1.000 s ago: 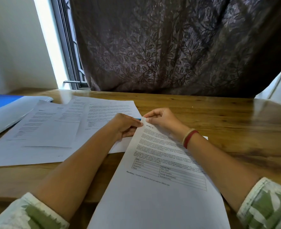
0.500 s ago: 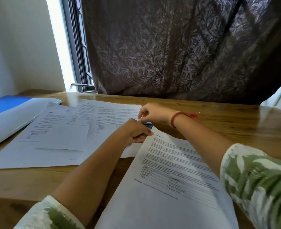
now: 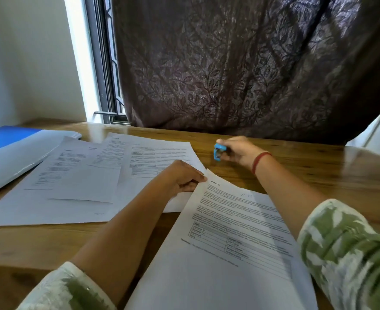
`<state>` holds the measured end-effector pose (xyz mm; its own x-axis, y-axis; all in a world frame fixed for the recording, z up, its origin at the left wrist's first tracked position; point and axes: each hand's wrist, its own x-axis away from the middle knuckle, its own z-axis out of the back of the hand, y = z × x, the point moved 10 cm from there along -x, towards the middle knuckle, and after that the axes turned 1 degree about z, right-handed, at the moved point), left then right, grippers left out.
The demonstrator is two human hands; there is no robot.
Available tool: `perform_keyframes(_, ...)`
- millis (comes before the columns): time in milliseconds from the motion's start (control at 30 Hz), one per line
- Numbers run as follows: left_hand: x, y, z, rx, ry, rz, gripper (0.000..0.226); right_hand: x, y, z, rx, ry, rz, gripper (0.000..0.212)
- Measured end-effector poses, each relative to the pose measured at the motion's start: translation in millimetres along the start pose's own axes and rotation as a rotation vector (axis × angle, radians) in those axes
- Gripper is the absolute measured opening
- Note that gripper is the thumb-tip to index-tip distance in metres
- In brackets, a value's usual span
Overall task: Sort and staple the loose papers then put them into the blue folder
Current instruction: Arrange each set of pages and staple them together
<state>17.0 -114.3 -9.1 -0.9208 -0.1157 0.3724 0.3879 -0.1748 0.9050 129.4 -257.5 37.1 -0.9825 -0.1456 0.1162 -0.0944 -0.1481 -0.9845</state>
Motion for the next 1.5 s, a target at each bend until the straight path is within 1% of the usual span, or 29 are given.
perform_keyframes(67,-0.8,0.8,0.0,-0.004,-0.002,-0.005,0.029,5.5,19.8,21.8,-0.503,0.049,-0.121,0.014)
perform_keyframes(100,-1.5,1.2,0.4,-0.004,0.000,-0.013,0.028,8.1,28.7,28.4,-0.688,0.076,-0.153,0.022)
perform_keyframes(133,-1.8,1.6,-0.2,-0.001,0.004,-0.021,0.027,10.4,36.6,35.6,-0.815,0.112,-0.174,0.029)
perform_keyframes(167,-2.0,1.7,0.1,0.002,0.011,-0.027,0.025,13.6,43.1,39.8,-0.889,0.143,-0.197,0.034)
perform_keyframes(200,-1.9,1.8,1.3,0.006,0.022,-0.031,0.023,18.8,47.6,40.1,-0.911,0.148,-0.222,0.036)
perform_keyframes(267,-0.9,2.1,3.6,0.011,0.045,-0.033,0.019,29.6,50.5,33.7,-0.856,0.102,-0.256,0.036)
perform_keyframes(367,-1.0,3.4,7.5,0.023,0.075,-0.033,0.020,45.0,38.4,17.7,-0.625,-0.011,-0.241,0.027)
perform_keyframes(400,-1.2,3.4,8.6,0.024,0.087,-0.031,0.020,48.1,32.5,12.4,-0.586,-0.044,-0.213,0.031)
perform_keyframes(467,-1.6,3.4,11.1,0.029,0.118,-0.023,0.019,52.0,22.0,3.2,-0.563,-0.085,-0.161,0.046)
perform_keyframes(500,-2.0,3.3,12.3,0.032,0.131,-0.021,0.018,53.1,18.8,1.2,-0.545,-0.085,-0.141,0.047)
perform_keyframes(533,-2.0,3.7,13.1,0.038,0.141,-0.022,0.017,52.5,17.3,1.5,-0.529,-0.074,-0.127,0.043)
perform_keyframes(633,-1.5,4.5,15.2,0.062,0.165,-0.037,0.016,50.0,18.6,4.5,-0.524,-0.056,-0.124,0.018)
perform_keyframes(667,-0.7,4.8,15.5,0.068,0.167,-0.046,0.015,48.2,21.0,5.6,-0.517,-0.054,-0.132,0.015)
perform_keyframes(733,0.5,6.0,15.9,0.074,0.174,-0.061,0.013,46.1,24.8,7.0,-0.482,-0.053,-0.139,0.016)
perform_keyframes(767,0.9,6.6,15.8,0.072,0.180,-0.065,0.012,47.2,24.7,7.7,-0.441,-0.046,-0.132,0.021)
perform_keyframes(833,1.5,7.3,15.6,0.060,0.193,-0.063,0.011,47.2,22.7,9.6,-0.348,-0.024,-0.105,0.037)
perform_keyframes(867,1.6,8.0,15.1,0.056,0.198,-0.064,0.010,47.9,20.1,9.3,-0.319,-0.021,-0.091,0.040)
perform_keyframes(1000,0.6,10.4,12.3,0.083,0.203,-0.076,0.010,53.0,12.5,3.4,-0.356,-0.031,-0.067,0.033)
perform_keyframes(1033,0.1,10.9,11.9,0.079,0.203,-0.079,0.010,53.7,11.8,2.8,-0.331,-0.022,-0.058,0.031)
perform_keyframes(1167,-1.4,11.8,10.3,0.067,0.194,-0.098,0.009,52.6,6.5,7.9,0.054,0.050,0.062,0.027)
perform_keyframes(1233,-1.1,12.1,9.6,0.071,0.193,-0.110,0.007,53.0,0.6,12.7,0.154,0.107,0.137,0.024)
perform_keyframes(1367,1.2,14.5,11.2,0.077,0.212,-0.137,0.004,58.6,-14.3,13.9,0.184,0.177,0.293,0.027)
perform_keyframes(1500,-1.4,15.6,10.8,0.046,0.232,-0.151,0.007,62.4,-13.8,4.3,0.208,0.160,0.331,0.029)
